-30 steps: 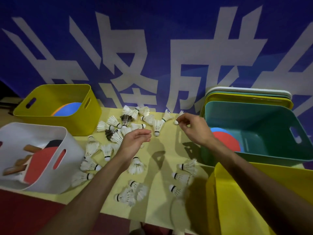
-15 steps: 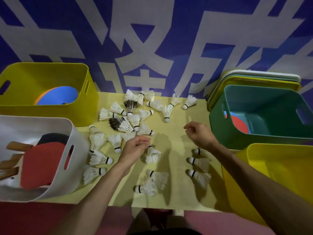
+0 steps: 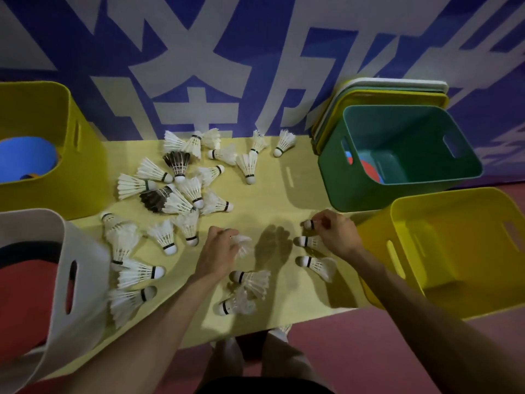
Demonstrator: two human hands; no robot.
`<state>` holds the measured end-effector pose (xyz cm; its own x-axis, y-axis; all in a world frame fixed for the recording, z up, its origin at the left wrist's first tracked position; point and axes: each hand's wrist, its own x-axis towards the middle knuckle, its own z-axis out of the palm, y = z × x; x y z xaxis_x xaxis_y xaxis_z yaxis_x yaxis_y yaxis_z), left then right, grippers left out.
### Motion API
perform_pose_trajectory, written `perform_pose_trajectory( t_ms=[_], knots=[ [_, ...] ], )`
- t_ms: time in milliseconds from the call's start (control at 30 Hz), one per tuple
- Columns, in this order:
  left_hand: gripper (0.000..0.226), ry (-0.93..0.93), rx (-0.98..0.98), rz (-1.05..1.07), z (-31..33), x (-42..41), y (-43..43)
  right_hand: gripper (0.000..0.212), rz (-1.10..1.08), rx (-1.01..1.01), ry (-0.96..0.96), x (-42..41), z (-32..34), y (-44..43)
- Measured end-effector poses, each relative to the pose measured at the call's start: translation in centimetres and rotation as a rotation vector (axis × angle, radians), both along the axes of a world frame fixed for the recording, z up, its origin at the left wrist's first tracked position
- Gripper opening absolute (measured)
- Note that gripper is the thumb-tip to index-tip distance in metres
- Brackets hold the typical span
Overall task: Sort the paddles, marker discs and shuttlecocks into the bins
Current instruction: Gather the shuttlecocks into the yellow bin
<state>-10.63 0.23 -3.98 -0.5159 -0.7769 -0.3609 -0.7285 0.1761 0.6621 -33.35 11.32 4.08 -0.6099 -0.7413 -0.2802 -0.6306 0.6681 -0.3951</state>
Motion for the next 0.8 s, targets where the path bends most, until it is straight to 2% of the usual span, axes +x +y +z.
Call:
perform_pose_trajectory(
  t_ms=[167, 500, 667, 800],
  knots=[
    [0.029, 0.042, -0.08, 0.068, 0.0, 0.0, -0.3, 0.02, -0.087, 0.018, 0.004, -0.8, -0.5, 1.4],
    [0.023, 0.182, -0.102, 0.342, 5.0, -0.8, -0.6, 0.042, -0.28, 0.046, -0.123, -3.5, -2.3, 0.4],
    [0.022, 0.269, -0.067, 0.428, 7.6, -0.9, -1.0, 0.034, -0.303, 0.087, -0.186, -3.8, -3.2, -1.0],
    [0.025, 0.379, -0.021, 0.475, 9.9, -0.9, -1.1, 0.022, -0.256, -0.003, -0.162, -3.7, -3.6, -1.2]
  ],
)
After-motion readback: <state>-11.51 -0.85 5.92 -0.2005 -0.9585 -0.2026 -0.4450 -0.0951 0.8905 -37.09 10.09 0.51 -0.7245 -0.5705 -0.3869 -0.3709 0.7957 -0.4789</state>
